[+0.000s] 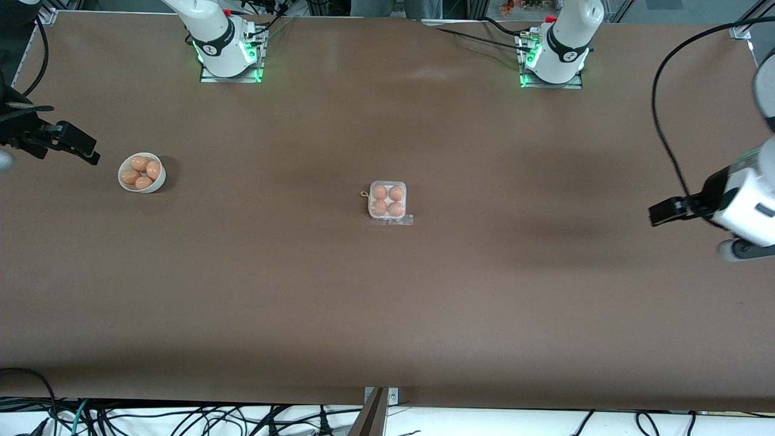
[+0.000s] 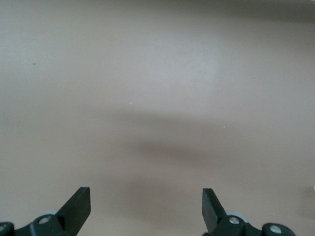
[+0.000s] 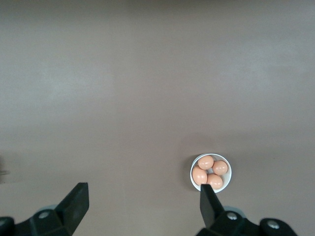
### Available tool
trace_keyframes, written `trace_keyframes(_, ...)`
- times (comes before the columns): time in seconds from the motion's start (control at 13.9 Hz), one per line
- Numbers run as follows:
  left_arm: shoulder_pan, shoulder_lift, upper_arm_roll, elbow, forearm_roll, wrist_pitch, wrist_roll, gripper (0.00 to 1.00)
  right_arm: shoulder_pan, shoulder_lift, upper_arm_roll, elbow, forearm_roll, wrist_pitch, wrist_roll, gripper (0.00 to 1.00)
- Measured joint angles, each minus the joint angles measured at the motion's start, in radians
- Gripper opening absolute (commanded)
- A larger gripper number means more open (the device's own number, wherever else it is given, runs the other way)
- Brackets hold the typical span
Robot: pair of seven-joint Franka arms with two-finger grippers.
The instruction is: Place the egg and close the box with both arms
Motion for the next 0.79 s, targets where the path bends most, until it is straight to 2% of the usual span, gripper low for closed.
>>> trace_keyframes(0.22, 0.03, -0.086, -0.019, -0.13, 0.0, 0.042, 0.028, 1.0, 0.0, 0.0, 0.0, 0.0, 0.0, 0.0, -0.001, 1.0)
trace_keyframes(0.5, 0.117, -0.177, -0.119, -0.314, 0.0, 0.153, 0.028, 1.0, 0.0, 0.0, 0.0, 0.0, 0.0, 0.0, -0.001, 1.0)
trace_keyframes(0.65, 0.124, -0.221, -0.126, -0.395, 0.0, 0.207, 0.028, 1.0, 0.0, 0.0, 0.0, 0.0, 0.0, 0.0, -0.001, 1.0)
trace_keyframes(0.79, 0.124, -0.255, -0.129, -0.435, 0.0, 0.223, 0.028, 1.0, 0.0, 0.0, 0.0, 0.0, 0.0, 0.0, -0.001, 1.0)
